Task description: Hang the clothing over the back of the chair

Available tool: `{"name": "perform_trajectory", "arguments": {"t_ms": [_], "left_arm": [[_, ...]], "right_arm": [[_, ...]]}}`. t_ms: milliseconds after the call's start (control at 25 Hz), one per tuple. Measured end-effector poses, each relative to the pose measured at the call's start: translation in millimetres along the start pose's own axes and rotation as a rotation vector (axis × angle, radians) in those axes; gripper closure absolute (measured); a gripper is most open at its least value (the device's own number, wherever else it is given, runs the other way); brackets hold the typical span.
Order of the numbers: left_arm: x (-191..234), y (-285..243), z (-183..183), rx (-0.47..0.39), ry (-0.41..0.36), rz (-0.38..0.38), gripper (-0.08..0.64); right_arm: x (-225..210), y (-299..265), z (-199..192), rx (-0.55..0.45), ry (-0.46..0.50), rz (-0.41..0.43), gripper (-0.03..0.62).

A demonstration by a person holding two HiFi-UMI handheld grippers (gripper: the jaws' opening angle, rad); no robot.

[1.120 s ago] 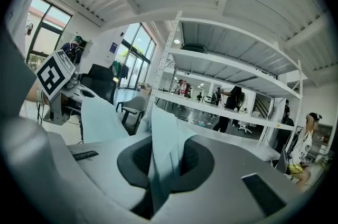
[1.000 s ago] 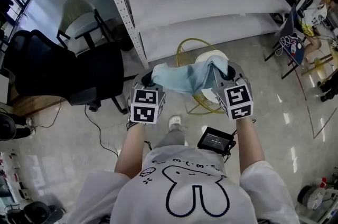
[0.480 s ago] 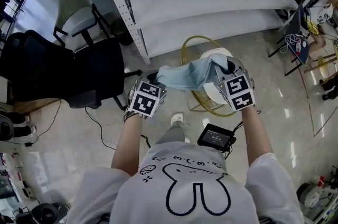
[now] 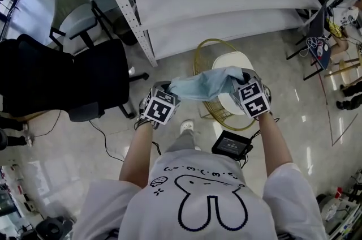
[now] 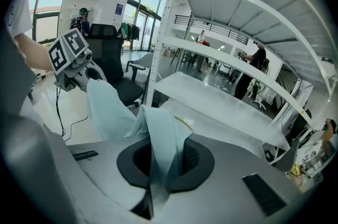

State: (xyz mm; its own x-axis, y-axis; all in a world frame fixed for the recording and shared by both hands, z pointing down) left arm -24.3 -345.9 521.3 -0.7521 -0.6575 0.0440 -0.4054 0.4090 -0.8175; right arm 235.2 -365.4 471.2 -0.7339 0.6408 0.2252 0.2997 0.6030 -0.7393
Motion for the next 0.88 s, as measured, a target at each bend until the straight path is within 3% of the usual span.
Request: {"name": "perform_trajectory", "arguments": {"t_ms": [240, 520, 720, 760, 880], "left_arm": [[11.6, -22.2, -7.0, 0.033, 0.05, 0.005, 0.523], [28.7, -48.4, -14.3, 0.077, 0.103, 0.026, 0.523], [36.5, -60.8, -20.2, 0.119, 0.108, 0.031, 0.523], [38.2, -63.2, -21.7, 0.127, 0.11, 0.03, 0.523], [41.7, -69.1, -26.6, 0.144, 0.114, 0.022, 0.523]], "right_arm": [[-8.1, -35.5, -17.2, 0.112, -0.046, 0.03, 0.58], [-10.3, -76.8, -33.4, 0.206, -0.063, 0.11, 0.522], [-7.7, -91.7, -38.1, 0.248, -0.062, 0.118, 0.492], [-6.7, -94.1, -39.9, 0.259, -0.07, 0.125, 0.472], [-5.7, -101.0, -45.3, 0.271, -0.106, 0.135, 0.314]]}}
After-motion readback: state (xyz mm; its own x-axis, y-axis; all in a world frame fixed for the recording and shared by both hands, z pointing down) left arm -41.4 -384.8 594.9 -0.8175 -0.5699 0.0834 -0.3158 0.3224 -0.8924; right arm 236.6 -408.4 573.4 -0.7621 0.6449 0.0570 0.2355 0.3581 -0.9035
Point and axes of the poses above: the fingertips, and each gripper's own axes: y backward along the fingers, x to its left, z out of its top, the point moved 9 cm from there along y, backward along the fingers, and after that the axes turned 7 degrees about x, right-handed, at the moved point
